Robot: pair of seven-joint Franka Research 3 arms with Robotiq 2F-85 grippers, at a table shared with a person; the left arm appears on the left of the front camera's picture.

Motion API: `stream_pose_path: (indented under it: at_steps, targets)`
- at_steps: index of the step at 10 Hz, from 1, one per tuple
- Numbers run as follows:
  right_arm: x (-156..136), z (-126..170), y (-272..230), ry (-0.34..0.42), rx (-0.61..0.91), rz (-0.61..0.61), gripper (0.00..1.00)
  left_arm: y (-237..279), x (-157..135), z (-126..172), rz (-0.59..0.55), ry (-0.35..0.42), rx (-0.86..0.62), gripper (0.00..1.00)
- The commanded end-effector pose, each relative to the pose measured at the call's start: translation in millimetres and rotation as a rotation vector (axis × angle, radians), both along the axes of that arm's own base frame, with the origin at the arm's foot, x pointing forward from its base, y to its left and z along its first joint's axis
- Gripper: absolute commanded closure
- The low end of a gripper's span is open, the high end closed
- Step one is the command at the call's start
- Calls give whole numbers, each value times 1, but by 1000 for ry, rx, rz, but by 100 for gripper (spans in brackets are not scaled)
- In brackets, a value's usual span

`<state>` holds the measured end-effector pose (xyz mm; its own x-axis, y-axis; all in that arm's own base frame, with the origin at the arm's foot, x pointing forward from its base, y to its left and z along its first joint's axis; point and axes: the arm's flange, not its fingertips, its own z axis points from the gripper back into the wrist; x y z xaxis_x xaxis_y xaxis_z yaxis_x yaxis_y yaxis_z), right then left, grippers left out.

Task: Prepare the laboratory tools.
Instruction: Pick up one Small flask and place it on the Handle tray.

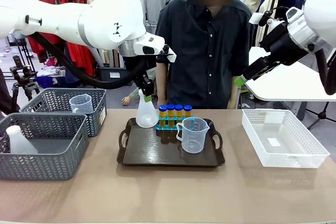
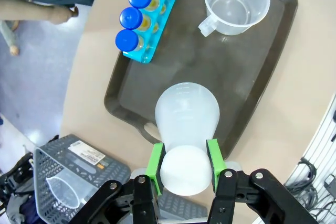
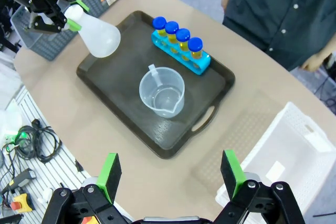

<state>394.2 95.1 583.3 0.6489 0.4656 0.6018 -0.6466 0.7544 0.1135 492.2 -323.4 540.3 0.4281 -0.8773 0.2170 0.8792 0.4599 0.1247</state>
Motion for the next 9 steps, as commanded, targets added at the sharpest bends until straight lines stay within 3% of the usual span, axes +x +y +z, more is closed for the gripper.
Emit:
stream_pose_path:
  at_steps: [1,5,9]
  targets:
    - [0,0,-1,2,10,3,0,2,-1,3,9,-2,-1,100]
    - [0,0,-1,2,10,3,0,-1,6,0,-9,17,22,100]
    - [0,0,-1,2,10,3,0,-25,18,-24,-95,54,83,100]
